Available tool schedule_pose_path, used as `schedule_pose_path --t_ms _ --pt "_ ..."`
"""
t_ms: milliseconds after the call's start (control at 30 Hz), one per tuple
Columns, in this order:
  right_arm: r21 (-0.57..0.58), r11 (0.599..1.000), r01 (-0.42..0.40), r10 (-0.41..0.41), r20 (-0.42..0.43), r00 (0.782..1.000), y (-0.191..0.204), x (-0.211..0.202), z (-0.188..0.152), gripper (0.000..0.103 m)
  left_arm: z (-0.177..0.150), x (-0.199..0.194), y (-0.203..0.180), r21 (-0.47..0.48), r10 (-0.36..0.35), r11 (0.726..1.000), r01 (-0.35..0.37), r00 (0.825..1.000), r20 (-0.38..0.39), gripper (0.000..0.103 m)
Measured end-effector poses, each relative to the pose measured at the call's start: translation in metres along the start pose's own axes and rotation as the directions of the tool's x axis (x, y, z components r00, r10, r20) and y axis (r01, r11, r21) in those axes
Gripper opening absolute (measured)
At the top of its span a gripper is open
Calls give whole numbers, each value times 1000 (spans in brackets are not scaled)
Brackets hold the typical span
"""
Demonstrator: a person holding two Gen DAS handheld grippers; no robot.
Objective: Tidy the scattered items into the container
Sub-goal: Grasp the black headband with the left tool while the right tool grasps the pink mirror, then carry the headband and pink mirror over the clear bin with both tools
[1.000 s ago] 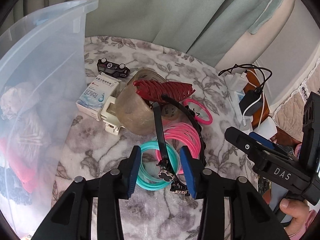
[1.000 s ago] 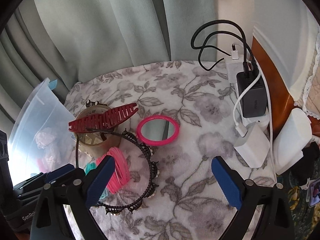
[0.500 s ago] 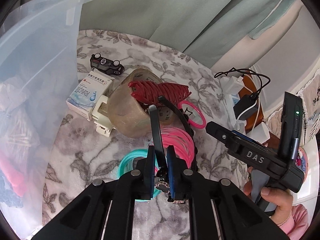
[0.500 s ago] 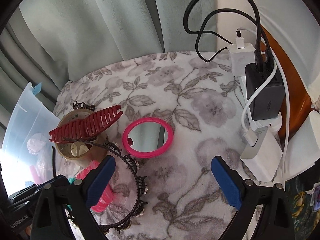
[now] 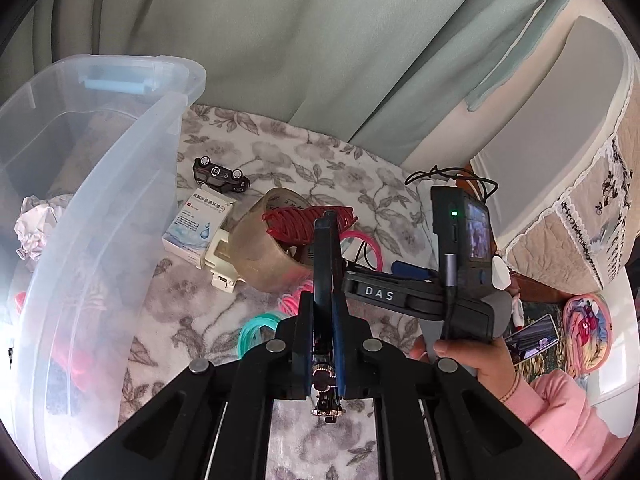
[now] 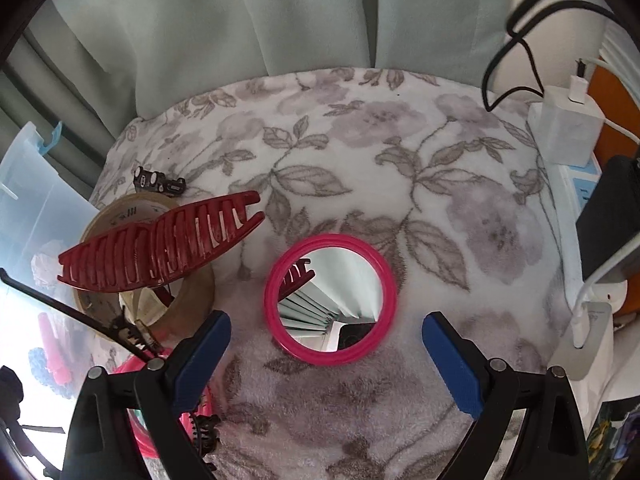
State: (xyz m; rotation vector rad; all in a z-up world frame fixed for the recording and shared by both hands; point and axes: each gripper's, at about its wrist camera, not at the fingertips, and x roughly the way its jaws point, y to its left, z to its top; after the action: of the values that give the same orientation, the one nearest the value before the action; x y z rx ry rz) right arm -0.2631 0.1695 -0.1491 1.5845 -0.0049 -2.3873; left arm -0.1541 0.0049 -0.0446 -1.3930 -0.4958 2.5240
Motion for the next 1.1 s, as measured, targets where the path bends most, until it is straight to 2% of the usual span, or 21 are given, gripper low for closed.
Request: schedule_pose_path --t_ms 167,433,467,600,700,767,867,967,1100 --pt "-57 997 60 -61 -23 998 7 11 6 98 -1 -4 4 -18 10 1000 -10 1000 3 8" --pt "-84 995 45 -49 -42 998 8 17 9 97 -2 -6 5 -22 12 1000 -12 1000 3 8" --pt "-78 996 44 -47 -40 998 6 17 9 95 -2 -6 5 -23 12 1000 -11 1000 3 8" --pt "-47 996 81 -82 -24 996 0 13 9 75 -3 -7 5 -27 11 1000 -11 1000 2 8" --pt "-20 997 71 -71 -19 997 -4 11 9 75 -3 -8 3 -24 10 1000 -10 1000 1 8" --pt "-2 999 52 -52 -14 999 -6 9 8 75 -3 -9 2 -23 8 1000 -8 1000 2 8" --pt "93 995 -33 34 -5 999 -17 1 6 75 -2 -12 0 -20 5 1000 -5 1000 6 8" --pt "224 966 -129 130 11 991 -37 -8 1 75 1 -17 -2 -16 3 1000 -3 1000 21 8" --pt "295 939 -179 179 26 983 -48 -21 -1 75 5 -25 -6 -12 -4 1000 5 999 42 8"
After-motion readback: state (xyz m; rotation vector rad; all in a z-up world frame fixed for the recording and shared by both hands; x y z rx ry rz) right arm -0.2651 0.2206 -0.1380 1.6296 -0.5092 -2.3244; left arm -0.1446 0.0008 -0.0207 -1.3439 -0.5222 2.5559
